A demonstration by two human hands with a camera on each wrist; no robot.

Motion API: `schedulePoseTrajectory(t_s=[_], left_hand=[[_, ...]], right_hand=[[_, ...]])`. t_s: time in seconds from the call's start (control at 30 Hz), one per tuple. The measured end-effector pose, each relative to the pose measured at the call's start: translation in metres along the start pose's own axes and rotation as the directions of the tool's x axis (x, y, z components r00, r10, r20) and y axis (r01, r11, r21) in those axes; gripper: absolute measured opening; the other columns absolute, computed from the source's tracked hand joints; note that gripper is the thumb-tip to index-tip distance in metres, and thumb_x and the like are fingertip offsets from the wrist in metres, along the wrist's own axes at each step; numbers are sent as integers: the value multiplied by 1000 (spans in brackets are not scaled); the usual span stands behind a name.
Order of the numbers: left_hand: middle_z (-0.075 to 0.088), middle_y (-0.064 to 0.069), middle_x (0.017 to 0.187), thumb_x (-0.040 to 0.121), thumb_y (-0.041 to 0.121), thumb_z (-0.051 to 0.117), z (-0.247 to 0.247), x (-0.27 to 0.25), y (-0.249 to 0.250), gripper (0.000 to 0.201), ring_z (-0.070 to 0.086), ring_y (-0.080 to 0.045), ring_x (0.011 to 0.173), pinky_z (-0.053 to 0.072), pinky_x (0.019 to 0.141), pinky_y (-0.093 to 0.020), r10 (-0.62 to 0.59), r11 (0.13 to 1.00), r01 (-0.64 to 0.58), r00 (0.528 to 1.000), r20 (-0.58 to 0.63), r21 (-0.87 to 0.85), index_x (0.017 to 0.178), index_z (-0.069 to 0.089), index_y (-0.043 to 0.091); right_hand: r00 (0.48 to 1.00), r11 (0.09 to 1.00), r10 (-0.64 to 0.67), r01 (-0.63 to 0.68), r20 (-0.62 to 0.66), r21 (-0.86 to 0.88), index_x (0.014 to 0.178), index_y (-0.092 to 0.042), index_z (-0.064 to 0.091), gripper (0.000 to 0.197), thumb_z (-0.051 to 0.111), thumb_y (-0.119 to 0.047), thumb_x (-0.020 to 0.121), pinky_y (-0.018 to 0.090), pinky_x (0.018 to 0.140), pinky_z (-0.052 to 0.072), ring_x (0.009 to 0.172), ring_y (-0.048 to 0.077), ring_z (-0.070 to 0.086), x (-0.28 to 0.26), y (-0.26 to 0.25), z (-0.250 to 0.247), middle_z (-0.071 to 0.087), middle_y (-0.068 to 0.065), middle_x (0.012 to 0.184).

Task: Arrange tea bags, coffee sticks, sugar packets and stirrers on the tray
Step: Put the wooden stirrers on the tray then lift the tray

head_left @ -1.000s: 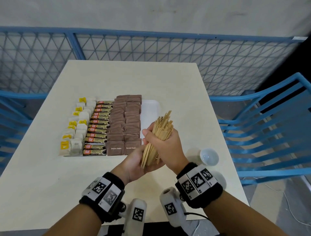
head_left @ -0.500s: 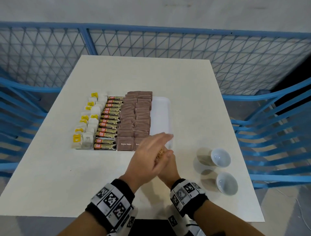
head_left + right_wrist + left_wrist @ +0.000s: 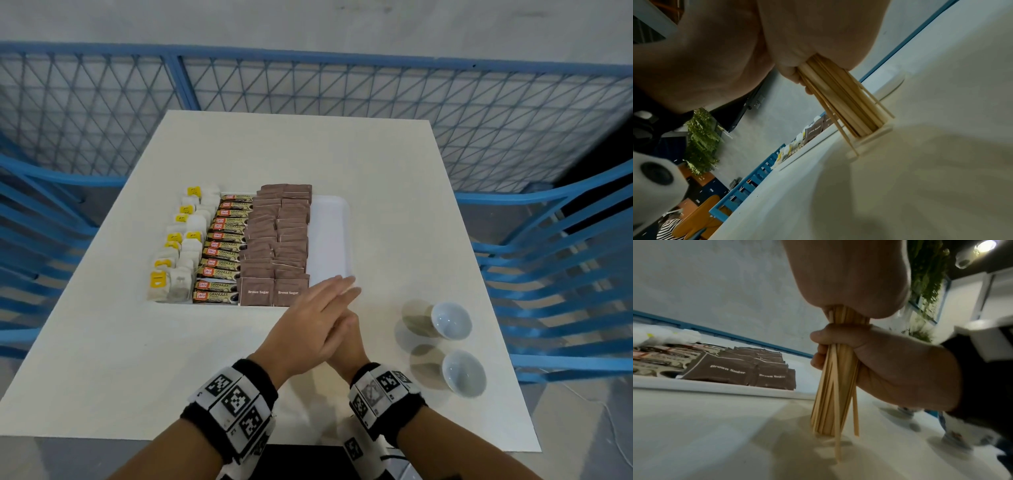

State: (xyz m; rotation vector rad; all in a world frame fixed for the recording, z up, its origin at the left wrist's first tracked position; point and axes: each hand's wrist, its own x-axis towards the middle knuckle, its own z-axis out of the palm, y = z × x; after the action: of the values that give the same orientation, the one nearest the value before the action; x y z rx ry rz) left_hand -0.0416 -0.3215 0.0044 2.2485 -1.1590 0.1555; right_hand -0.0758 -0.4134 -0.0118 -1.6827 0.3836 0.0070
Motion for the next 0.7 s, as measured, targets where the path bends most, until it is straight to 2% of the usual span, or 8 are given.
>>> schedulePoseTrajectory(t_s=[0.07, 0.1, 0.13, 0.2, 0.3, 0.4, 0.53, 0.7], left_hand=[[43, 2, 144, 96, 49, 32, -12, -1, 1, 52, 34, -7, 135, 25, 111, -21, -178, 957, 161, 983, -52, -240, 136, 45, 17], [44, 6, 142, 93, 52, 33, -15, -3, -3, 52, 36, -3, 133, 26, 110, -17, -342, 875, 281, 935, -94, -393, 135, 43, 23], [48, 9, 138, 91, 56, 33, -18, -4, -7, 51, 40, -1, 130, 29, 108, -18, -519, 747, 397, 850, -93, -534, 132, 45, 27], [60, 8, 124, 85, 69, 29, -21, -2, -16, 60, 52, -7, 119, 35, 108, -32, -738, 410, 575, 666, 113, -708, 121, 57, 29], [69, -1, 95, 83, 72, 23, -24, 2, -19, 70, 61, -21, 98, 42, 96, -39, -697, -65, 679, 493, 521, -731, 100, 64, 18], [69, -16, 79, 94, 59, 21, -34, 8, -8, 67, 67, -33, 78, 49, 83, -45, -565, -420, 607, 406, 718, -674, 94, 63, 7], [72, -11, 80, 98, 37, 35, -36, 17, -8, 44, 69, -21, 63, 57, 57, -30, -597, -505, 491, 396, 698, -710, 95, 67, 7], [67, 2, 89, 90, 52, 50, -30, 17, -7, 39, 56, -13, 83, 42, 73, -26, -644, -480, 542, 316, 697, -690, 82, 73, 22]], right_hand=[[998, 995, -39, 43, -46, 89, 88, -7, 60, 5, 57, -9, 86, 20, 58, 45, 68, 11, 55, 2, -10, 0, 61, 3, 73], [993, 992, -72, 81, -92, 97, 79, -10, 58, 7, 63, -10, 84, 29, 56, 47, 61, 12, 54, 3, -17, -1, 59, -2, 66], [987, 988, -90, 106, -136, 114, 75, -11, 57, 12, 67, -11, 83, 35, 56, 49, 58, 15, 54, 3, -23, -3, 59, -3, 63], [982, 976, -105, 131, -156, 171, 76, -7, 58, 15, 68, -14, 83, 41, 59, 52, 59, 20, 56, 5, -42, -9, 61, 5, 66], [973, 947, -149, 191, -174, 259, 83, 0, 58, 16, 67, -13, 83, 33, 66, 55, 64, 17, 63, 9, -66, -13, 64, 9, 71], [967, 916, -186, 235, -175, 325, 83, -1, 59, 11, 66, -8, 83, 21, 68, 53, 68, 12, 66, 8, -82, -13, 67, 8, 73], [960, 911, -249, 276, -127, 305, 78, -5, 59, 10, 69, -4, 81, 19, 69, 52, 71, 16, 64, 1, -86, -2, 66, 16, 75], [955, 917, -284, 296, -81, 269, 75, -23, 58, 25, 71, -2, 77, 13, 68, 48, 68, 1, 61, -3, -80, 10, 64, -16, 66]])
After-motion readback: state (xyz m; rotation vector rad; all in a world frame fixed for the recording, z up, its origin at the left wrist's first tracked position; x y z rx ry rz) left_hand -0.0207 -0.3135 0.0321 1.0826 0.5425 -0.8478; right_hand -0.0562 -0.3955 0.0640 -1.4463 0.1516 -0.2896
